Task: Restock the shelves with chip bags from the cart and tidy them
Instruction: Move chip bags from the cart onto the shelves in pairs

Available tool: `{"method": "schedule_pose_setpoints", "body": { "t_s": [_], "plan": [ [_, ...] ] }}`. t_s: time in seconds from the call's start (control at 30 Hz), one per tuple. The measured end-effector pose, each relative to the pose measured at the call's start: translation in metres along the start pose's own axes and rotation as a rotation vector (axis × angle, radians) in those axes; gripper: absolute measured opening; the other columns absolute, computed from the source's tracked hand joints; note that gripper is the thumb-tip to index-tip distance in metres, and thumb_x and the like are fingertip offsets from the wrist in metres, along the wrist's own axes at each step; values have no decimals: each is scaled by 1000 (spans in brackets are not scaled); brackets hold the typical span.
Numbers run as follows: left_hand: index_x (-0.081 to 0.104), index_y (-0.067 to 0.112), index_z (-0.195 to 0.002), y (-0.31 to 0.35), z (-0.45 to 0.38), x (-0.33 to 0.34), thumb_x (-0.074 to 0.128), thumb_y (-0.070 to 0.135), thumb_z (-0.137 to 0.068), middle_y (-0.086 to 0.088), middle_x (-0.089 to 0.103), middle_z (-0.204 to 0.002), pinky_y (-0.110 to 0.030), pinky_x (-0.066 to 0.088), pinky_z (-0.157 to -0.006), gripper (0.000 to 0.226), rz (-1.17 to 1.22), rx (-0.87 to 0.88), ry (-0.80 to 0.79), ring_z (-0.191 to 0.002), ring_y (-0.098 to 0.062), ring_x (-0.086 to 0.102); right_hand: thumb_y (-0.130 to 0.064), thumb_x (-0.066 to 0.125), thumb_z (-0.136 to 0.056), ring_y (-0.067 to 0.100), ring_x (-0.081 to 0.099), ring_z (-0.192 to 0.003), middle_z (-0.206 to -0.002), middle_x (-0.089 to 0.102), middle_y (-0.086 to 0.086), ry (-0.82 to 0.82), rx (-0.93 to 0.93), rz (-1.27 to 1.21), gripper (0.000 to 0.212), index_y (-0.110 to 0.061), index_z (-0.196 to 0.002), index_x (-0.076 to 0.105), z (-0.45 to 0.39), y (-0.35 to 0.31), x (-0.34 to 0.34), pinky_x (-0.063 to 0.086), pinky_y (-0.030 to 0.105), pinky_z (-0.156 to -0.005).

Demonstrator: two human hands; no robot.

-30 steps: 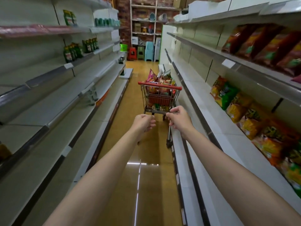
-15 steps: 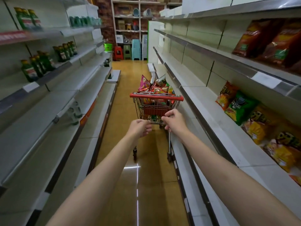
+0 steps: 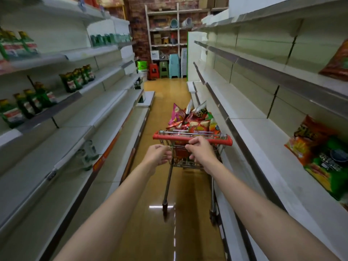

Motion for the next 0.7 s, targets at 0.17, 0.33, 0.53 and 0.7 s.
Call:
{"method": "schedule_pose_setpoints", "body": {
  "t_s": [0.17,0.33,0.53,0.7],
  "plan": [
    [60,12,-95,29,-64,42,54,17,-96,-3,65,-83,-25,51,-69,8,-17,44,-24,-76,-16,64,-19,59,-94,10,56,-60,-95,63,2,-31,-6,38,9,-17,-102,54,-76,5,-33,43,21,-50],
    [61,7,-106,22,-108,64,54,18,-96,-5,66,-86,-29,53,-75,16,-32,-8,-13,-79,-17,64,-20,58,-94,11,57,-62,-97,62,2,-69,33,62,8,-16,-101,54,-129,29,-40,44,20,-51],
    [60,6,-107,19,-159,89,54,16,-96,-5,65,-88,-28,54,-75,15,-44,-53,-54,-76,-16,64,-18,60,-93,10,58,-61,-92,63,2,-73,68,52,5,-19,-96,56,-176,49,-47,44,19,-51],
    [61,10,-98,20,-210,117,52,14,-97,-4,65,-85,-25,52,-71,10,-14,-71,-110,-71,-14,62,-19,60,-93,9,57,-60,-82,63,1,-50,109,76,4,-20,-94,57,-219,62,-58,42,18,-49]
  ]
}}
Point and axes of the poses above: each hand's wrist, its own z-axis away from the middle knuckle, its own x-axis out of the palm, y = z × x, the point moved 8 cm from there along -z, towards the middle knuckle
